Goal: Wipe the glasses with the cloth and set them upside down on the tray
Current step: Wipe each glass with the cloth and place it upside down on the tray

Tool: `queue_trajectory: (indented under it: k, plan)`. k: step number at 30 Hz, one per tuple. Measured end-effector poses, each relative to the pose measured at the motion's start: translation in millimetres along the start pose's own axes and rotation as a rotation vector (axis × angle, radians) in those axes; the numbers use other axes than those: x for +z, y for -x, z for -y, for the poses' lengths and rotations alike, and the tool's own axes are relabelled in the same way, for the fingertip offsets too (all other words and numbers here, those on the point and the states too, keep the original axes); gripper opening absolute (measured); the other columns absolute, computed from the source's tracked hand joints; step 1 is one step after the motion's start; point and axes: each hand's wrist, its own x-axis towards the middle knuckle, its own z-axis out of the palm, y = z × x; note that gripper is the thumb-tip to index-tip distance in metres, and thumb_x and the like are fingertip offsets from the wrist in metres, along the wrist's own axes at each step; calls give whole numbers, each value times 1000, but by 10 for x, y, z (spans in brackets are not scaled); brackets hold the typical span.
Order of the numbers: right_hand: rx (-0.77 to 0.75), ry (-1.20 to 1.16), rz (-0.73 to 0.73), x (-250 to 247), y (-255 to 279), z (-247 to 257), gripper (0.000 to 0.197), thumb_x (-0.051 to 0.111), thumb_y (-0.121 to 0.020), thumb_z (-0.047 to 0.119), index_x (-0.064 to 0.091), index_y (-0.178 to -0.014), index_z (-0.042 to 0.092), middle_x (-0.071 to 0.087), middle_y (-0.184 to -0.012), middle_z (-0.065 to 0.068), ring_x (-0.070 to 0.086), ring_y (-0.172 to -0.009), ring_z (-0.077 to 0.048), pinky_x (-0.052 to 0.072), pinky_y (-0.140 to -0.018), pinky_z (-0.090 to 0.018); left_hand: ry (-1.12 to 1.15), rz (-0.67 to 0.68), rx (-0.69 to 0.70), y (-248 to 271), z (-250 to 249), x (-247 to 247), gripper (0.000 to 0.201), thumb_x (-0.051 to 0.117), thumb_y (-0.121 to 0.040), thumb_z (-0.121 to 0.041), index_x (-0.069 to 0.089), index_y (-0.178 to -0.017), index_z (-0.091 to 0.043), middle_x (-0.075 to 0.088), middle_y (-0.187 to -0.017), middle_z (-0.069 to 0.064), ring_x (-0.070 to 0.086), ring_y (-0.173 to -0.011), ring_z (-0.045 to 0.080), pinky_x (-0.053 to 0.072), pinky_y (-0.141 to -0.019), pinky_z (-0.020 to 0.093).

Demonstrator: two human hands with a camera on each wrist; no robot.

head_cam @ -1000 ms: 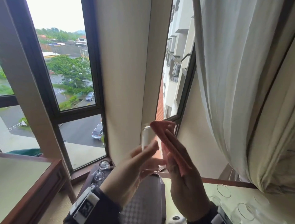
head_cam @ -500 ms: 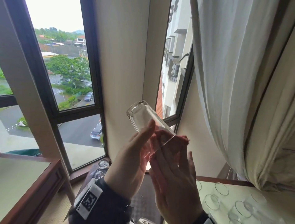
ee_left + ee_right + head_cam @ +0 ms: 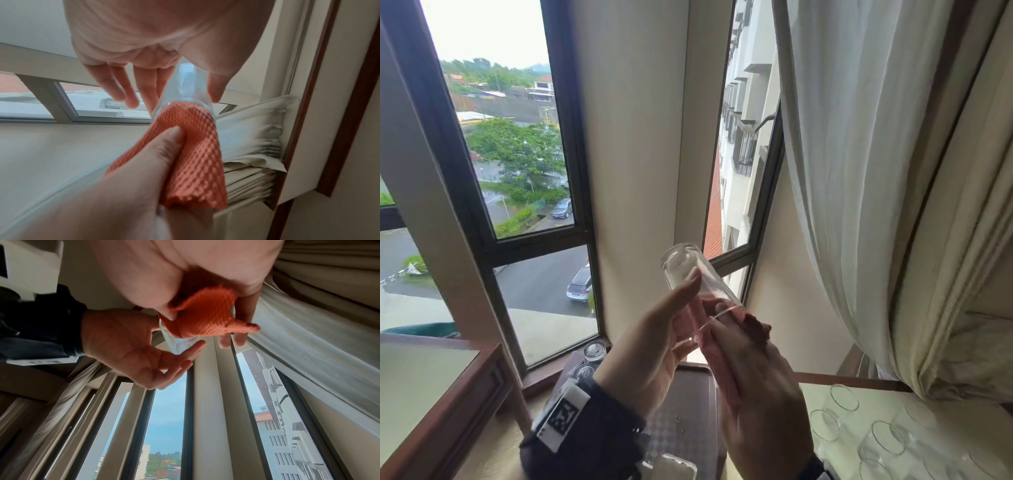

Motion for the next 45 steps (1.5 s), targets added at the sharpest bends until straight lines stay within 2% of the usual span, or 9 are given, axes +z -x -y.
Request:
queue_trajectory:
  k: [9,16,23,26,30,34,38,41,45]
  plan:
    - [49,51,163,-40,-19,71,82,67,-87,37,26,-158,37,45,-154,15,66,-113,-16,60,-87,-37,-90,55,-8,77,284,75,45,63,-94,-46,85,-84,-9,81,-87,9,75,-75,12,52,-73,20]
    - [121,14,266,-138,-1,168,69,60,-85,39,42,-150,31,64,-129,10,68,-89,-10,59,-74,-23,2,58,-84,72,339,15,68,69,-87,-63,77,-123,-6,75,-124,21,66,-126,41,37,-122,56]
    - [-78,48,158,-233,36,58,49,68,-89,27,62,-138,29,60,-141,14,72,-102,-12,61,-86,-28,27,3,-20,-2,237,-77,62,74,-89,-57,75,-123,-6,75,-122,24,71,-112,35,51,-105,42]
    - [16,159,189,-179,11,113,65,79,-73,25,62,-135,33,76,-104,7,71,-69,-19,63,-59,-35,-76,54,54,40,270,-56,49,76,-90,-49,82,-105,-3,78,-112,24,73,-99,30,56,-93,35]
    - [203,347,384,-135,-56,207,44,54,-77,39,67,-118,30,63,-62,4,62,-49,-20,53,-40,-35,-161,110,100,42,342,-80,55,74,-87,-50,79,-103,2,78,-108,25,74,-100,32,57,-93,31]
    - [358,339,504,-79,-45,239,61,22,-84,54,63,-121,29,71,-77,-4,71,-70,-25,60,-63,-40,-164,146,121,24,401,-99,61,79,-81,-56,78,-101,1,76,-108,26,71,-99,31,52,-98,42]
    - [463,153,479,-120,-118,271,39,41,-97,44,66,-112,18,75,-92,-8,73,-88,-26,58,-82,-39,-99,201,83,5,413,-115,53,80,-81,-53,79,-94,-2,74,-96,20,69,-92,22,54,-89,31]
    - [576,-305,500,-198,-159,309,38,51,-100,39,72,-96,7,73,-74,-9,72,-73,-25,60,-72,-45,30,246,32,-10,398,-128,44,83,-78,-46,81,-91,-4,76,-92,16,73,-86,19,57,-79,24]
    - [971,-1074,245,-209,-213,368,22,76,-81,31,80,-102,28,78,-84,0,75,-72,-12,56,-57,-23,96,305,18,2,372,-126,60,85,-82,-52,80,-110,1,75,-113,24,73,-104,30,58,-93,36]
